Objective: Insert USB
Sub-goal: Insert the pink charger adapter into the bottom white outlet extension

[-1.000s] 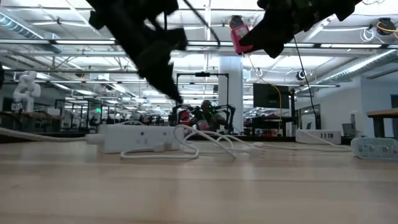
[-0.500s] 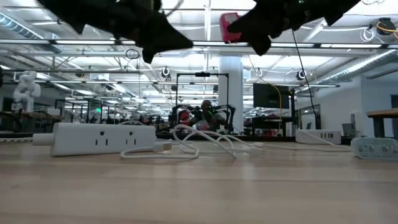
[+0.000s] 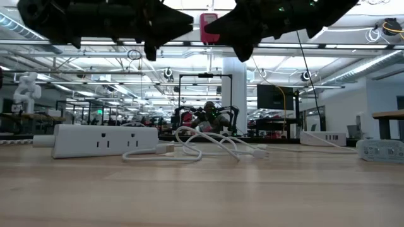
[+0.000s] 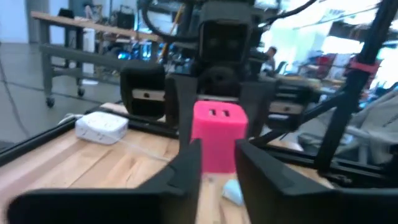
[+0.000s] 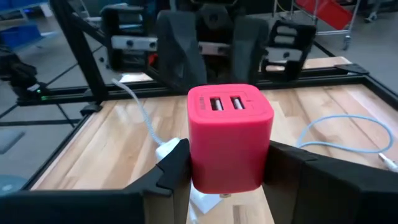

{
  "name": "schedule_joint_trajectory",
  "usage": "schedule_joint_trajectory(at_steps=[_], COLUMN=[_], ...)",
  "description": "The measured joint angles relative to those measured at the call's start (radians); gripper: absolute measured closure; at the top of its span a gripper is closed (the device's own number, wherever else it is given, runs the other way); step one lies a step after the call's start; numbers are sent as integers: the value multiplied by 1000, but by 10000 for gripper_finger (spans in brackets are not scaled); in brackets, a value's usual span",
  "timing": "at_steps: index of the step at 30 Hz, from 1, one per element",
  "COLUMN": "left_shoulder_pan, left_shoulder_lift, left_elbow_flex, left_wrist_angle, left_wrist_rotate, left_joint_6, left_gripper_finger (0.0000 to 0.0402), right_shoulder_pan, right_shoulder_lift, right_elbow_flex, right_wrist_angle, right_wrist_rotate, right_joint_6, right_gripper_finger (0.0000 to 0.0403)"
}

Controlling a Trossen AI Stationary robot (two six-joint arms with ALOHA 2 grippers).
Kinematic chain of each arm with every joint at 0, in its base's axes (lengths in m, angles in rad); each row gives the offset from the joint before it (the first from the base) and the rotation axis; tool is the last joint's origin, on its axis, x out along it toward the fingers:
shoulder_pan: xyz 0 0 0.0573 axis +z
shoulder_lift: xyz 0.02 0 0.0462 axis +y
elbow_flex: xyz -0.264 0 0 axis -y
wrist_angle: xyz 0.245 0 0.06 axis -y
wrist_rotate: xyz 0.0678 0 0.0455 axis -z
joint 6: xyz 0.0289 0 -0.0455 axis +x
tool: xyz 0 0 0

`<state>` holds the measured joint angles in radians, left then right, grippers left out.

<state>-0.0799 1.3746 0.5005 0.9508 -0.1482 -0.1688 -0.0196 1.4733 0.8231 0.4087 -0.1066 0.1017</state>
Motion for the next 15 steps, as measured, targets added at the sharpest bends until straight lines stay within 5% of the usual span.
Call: schedule_joint_trajectory(at_steps=[7, 15], left_shoulder_pan=[-4, -4], left_shoulder_lift=[-2, -2], left_elbow_flex=[31, 31], left_wrist_angle=[-33, -34], left_wrist_rotate=[-39, -45], left_joint_6=[1, -1], left_gripper_finger=[203, 183], right_shoulder_pan=[0, 0], right_shoulder_lift=[33, 33], right_elbow_flex=[38, 38], right_wrist_angle=[-17, -18], right_wrist_rotate=[3, 1], right_joint_6=[-3, -2], right_gripper_finger=[277, 277])
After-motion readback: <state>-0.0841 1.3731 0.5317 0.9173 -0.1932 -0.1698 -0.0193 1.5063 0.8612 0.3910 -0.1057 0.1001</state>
